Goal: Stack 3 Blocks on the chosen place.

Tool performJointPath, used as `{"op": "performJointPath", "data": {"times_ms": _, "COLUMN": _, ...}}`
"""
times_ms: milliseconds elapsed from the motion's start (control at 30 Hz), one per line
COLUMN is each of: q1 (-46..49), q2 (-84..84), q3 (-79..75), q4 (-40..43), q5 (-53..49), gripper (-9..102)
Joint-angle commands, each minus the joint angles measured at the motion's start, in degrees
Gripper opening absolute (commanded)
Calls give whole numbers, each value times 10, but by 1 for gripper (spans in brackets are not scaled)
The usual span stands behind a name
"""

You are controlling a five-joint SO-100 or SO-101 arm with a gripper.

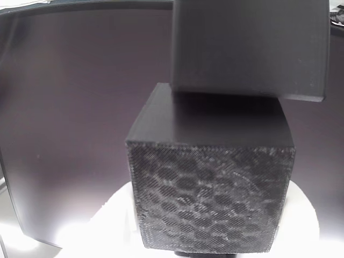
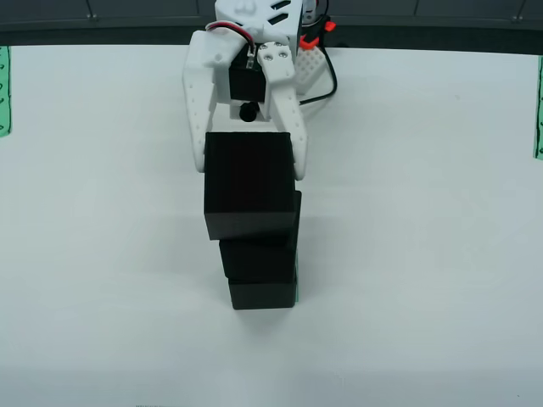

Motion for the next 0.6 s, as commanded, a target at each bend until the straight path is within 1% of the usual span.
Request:
{"op": "performJointPath", "data": {"times_ms": 0, "q1": -1, "q2": 17, "q3": 2, "q4": -11, "q5": -4, "gripper": 21}}
{"op": "performJointPath", "data": {"times_ms": 267, "q1": -1, "q2": 40, "q3": 43, "q4": -39, "q5": -11, "gripper": 21}}
{"op": "performJointPath", "data": {"times_ms": 433, "q1": 4, "q2": 49, "q3": 58, "q4": -48, "q5": -11, "gripper": 26}}
{"op": "performJointPath", "data": {"times_ms": 567, "q1": 4, "q2": 54, "q3": 63, "q4": -55, "q5": -11, "gripper": 27}}
